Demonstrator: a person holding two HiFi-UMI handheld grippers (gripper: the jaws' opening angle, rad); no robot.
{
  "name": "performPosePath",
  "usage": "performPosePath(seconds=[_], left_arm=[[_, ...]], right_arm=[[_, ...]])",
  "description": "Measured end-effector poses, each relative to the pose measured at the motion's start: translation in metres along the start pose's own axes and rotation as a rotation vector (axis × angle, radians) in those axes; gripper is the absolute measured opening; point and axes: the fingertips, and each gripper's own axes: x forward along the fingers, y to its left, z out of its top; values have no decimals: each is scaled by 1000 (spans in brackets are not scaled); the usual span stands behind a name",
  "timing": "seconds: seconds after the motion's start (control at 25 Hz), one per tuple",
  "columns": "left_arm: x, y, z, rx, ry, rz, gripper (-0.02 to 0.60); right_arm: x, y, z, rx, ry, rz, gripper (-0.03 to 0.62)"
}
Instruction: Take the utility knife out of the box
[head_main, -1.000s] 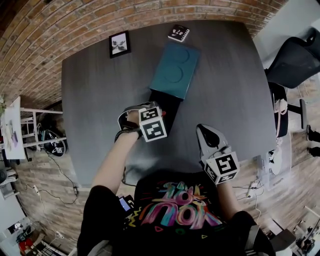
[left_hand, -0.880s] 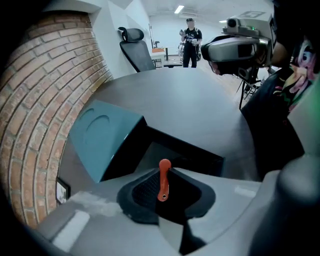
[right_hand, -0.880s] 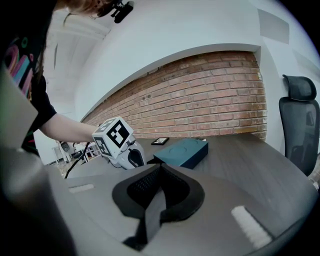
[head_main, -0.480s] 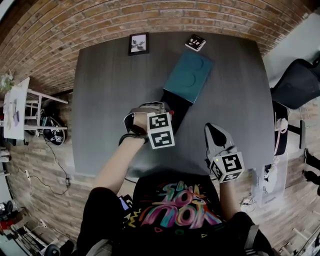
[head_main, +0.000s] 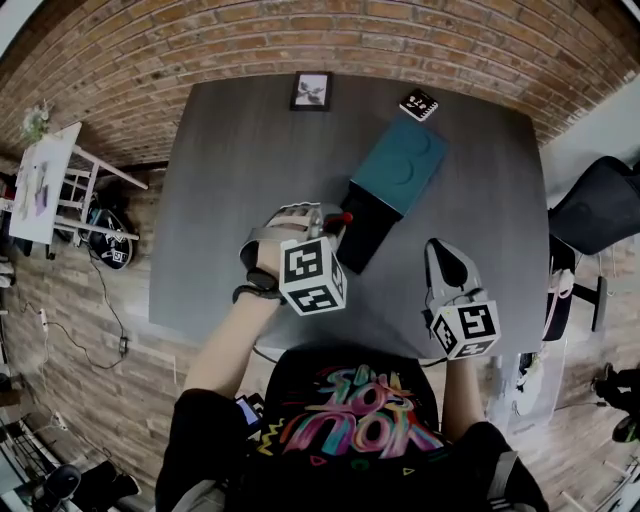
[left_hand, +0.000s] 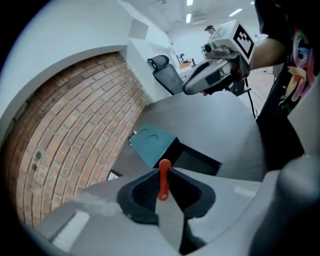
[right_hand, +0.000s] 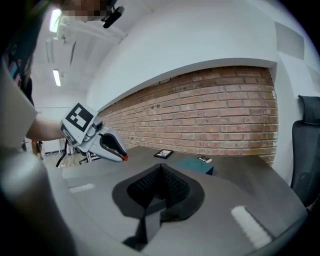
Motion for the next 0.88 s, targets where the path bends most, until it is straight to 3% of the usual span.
performPosePath(seconds=[0.4,0.68,0.88], left_arm=[[-70,27,3,-324,-236,226,54],[-111,37,11,-555,-440,327,55],[-130,40,10,-779,-570,366,55]], right_arm=[[12,16,9,-45,-7,67,-2],[16,20,14,-56,-7,88,-2],[13,18,15,-50,-11,84,-2]])
